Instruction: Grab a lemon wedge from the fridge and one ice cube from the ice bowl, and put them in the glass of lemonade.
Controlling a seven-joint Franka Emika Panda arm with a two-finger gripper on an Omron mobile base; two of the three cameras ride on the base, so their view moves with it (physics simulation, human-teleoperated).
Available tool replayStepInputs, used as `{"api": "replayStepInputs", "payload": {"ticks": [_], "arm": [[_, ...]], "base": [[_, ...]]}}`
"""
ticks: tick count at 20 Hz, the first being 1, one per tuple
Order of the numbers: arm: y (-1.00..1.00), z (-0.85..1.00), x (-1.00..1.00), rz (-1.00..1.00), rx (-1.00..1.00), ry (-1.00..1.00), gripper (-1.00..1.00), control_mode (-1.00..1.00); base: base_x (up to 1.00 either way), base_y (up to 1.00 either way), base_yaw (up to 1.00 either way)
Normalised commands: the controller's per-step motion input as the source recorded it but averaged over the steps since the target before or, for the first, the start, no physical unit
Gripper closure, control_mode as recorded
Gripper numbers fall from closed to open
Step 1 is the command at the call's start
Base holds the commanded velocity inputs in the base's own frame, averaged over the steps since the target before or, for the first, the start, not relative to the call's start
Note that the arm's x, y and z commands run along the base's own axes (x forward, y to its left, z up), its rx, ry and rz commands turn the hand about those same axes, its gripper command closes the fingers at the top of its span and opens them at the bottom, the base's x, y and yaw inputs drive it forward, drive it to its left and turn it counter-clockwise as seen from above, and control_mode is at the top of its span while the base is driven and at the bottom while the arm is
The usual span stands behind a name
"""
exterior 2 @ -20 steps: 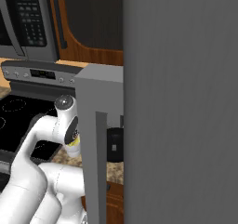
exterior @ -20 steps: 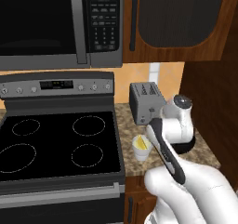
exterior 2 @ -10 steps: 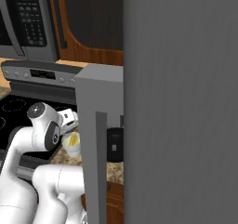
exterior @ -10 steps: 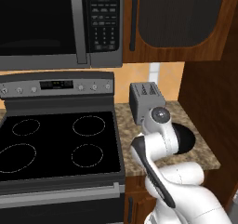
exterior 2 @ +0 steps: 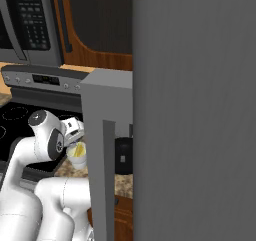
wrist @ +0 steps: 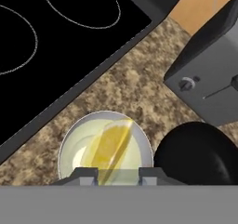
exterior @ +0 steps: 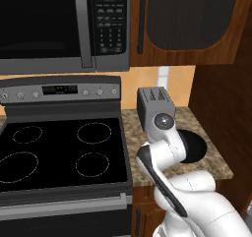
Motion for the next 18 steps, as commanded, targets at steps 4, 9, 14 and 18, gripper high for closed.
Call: {"api": "replayStepInputs", "payload": {"ticks": [4,9,14,18], "arm": [[-0.27,-0.37,0.04,0.00,-0.05,0.00,1.00,-1.00],[-0.27,-0.05,0.00,0.00,0.00,0.00,1.00,-1.00],[0.03,-0.25,0.05,0.00,0.00,0.00,1.00,-1.00],[0.04,-0.43,0.01,0.00,0.00,0.00,1.00,-1.00]], "base": [[0.00,0.00,0.00],[0.00,0.00,0.00],[0.00,0.00,0.00],[0.00,0.00,0.00]]}}
